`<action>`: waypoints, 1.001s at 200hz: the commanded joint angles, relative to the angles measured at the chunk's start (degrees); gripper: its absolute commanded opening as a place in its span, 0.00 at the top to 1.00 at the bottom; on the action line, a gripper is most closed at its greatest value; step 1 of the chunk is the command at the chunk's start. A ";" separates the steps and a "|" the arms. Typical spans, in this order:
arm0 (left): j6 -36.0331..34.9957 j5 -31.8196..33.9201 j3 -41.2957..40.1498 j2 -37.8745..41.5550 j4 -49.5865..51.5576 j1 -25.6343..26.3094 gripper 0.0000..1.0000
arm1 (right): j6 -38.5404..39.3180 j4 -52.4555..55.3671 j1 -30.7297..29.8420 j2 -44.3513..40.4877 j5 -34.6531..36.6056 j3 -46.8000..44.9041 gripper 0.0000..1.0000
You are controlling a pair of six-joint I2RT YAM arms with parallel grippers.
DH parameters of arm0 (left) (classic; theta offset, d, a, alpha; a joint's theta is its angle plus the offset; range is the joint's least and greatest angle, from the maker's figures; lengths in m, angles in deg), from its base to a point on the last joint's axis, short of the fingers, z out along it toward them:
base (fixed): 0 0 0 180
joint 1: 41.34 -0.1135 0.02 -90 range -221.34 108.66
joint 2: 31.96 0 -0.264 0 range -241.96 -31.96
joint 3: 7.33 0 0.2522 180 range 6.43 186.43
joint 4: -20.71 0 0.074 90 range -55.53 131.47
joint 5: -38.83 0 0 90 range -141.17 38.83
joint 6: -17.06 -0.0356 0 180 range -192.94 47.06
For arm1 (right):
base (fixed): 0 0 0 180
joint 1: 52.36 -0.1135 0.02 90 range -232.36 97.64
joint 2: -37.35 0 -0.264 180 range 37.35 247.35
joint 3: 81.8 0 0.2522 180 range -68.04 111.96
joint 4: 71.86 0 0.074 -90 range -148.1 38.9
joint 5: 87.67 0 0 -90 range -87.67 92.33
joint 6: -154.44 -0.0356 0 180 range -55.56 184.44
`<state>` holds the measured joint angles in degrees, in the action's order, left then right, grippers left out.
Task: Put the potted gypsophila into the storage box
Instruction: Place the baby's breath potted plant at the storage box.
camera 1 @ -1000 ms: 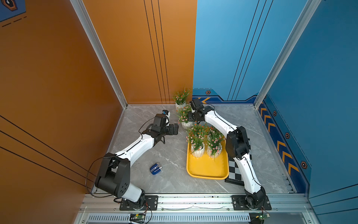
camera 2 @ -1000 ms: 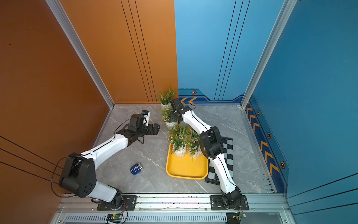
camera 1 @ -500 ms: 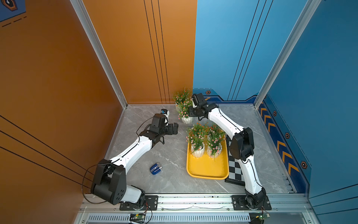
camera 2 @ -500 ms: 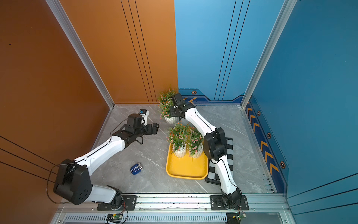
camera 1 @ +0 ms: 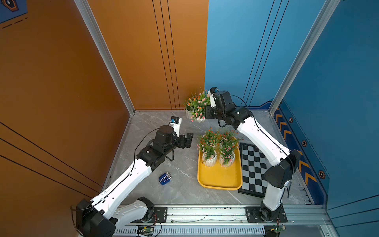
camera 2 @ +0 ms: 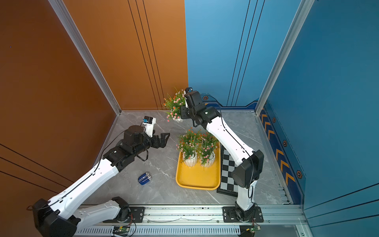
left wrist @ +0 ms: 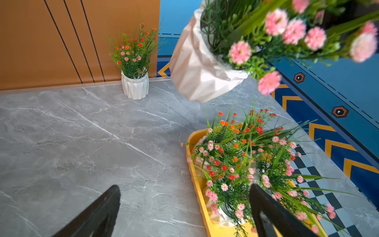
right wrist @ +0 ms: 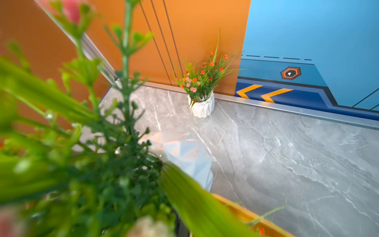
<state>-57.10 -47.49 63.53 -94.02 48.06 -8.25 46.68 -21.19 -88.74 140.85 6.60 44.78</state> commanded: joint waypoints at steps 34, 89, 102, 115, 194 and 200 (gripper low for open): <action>-1.66 7.43 -1.15 6.59 10.03 7.74 0.02 | -1.49 0.70 -1.49 -14.03 -1.28 -11.01 1.00; 1.46 2.37 -8.05 18.26 15.81 10.94 0.02 | -5.79 2.12 -5.40 -28.27 -0.42 -26.69 1.00; 2.47 2.21 -9.03 20.08 17.40 11.45 0.02 | -7.00 3.02 -7.42 -31.27 0.78 -29.80 1.00; 3.49 2.72 -9.90 21.20 18.44 12.05 0.02 | -8.86 3.64 -9.51 -34.19 2.00 -33.20 1.00; 7.23 7.38 -14.03 22.42 18.93 16.24 0.02 | -18.81 3.35 -24.33 -44.73 9.51 -50.40 1.00; 7.33 7.99 -14.11 22.42 18.94 16.53 0.02 | -19.35 2.93 -24.96 -44.49 10.18 -51.40 1.00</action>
<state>-51.42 -42.50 50.25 -72.23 66.16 6.91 32.12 -15.09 -111.03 97.14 11.91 -4.05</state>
